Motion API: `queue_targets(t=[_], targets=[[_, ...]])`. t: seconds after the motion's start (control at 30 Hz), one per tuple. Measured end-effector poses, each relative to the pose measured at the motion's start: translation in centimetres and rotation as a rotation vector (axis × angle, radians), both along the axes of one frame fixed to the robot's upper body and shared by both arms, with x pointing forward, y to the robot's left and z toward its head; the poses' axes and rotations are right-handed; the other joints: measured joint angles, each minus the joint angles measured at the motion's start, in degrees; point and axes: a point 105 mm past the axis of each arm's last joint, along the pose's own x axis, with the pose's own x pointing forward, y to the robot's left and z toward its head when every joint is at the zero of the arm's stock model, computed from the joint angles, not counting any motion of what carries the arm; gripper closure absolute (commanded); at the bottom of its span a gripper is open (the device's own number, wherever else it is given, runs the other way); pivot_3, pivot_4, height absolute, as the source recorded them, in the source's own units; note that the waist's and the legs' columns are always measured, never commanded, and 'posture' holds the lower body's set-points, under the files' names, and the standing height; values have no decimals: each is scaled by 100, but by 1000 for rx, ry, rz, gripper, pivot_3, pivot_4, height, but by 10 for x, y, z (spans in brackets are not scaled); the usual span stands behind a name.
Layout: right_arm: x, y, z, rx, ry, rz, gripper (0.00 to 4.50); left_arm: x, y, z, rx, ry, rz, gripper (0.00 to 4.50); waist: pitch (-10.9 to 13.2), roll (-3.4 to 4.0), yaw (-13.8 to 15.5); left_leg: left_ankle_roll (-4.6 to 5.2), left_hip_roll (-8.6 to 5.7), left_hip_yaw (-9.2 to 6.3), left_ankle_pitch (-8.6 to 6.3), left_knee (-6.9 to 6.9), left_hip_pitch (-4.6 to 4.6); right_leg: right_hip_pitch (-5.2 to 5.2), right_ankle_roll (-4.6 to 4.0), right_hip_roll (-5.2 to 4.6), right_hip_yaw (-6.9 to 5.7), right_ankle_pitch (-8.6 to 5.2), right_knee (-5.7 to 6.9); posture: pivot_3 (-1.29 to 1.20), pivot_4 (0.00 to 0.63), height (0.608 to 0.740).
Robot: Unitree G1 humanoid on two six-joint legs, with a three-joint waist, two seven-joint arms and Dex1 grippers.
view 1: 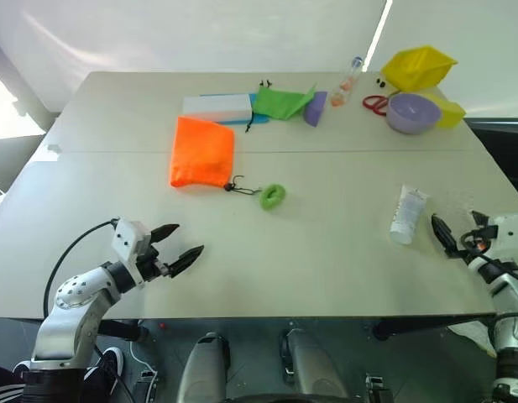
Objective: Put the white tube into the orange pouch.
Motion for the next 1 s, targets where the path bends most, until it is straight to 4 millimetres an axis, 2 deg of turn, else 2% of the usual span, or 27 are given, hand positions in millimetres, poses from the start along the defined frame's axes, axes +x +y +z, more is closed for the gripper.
queue_targets(t=[0.13, 0.5, 0.8, 0.9, 1.0], targets=[[0, 0, 3, -6, -9, -3, 69, 4, -1, 6, 7, -32, -2, 0, -2, 3, -11, 0, 0, 0, 0, 0, 2, 0, 0, 2, 0, 0, 0, 0, 150, 740], [1, 2, 7, -16, -22, -2, 69, 12, 8, 1, 32, -48, 22, 0, -2, 4, -6, 0, 1, 1, 0, -5, 2, -1, 0, 2, 1, 0, -2, 0, 150, 740], [4, 8, 12, -26, -35, 20, 69, 22, 13, 6, 73, -117, 45, 0, -2, 5, -1, 0, 1, 0, 0, -5, 2, -1, -1, 2, 0, 0, -1, 0, 150, 740], [11, 21, 24, -37, -69, 72, 69, 32, 17, 11, 109, -166, 78, 0, -1, 5, -7, 0, 1, 0, 0, -5, 3, -1, 0, 3, 0, 0, 1, 0, 150, 740], [18, 53, 40, -84, -107, 216, 69, 46, 24, 16, 170, -227, 128, 0, -1, 6, 0, 0, 2, -3, 0, -6, 4, -1, 0, 6, -2, 0, 3, 0, 150, 740]])
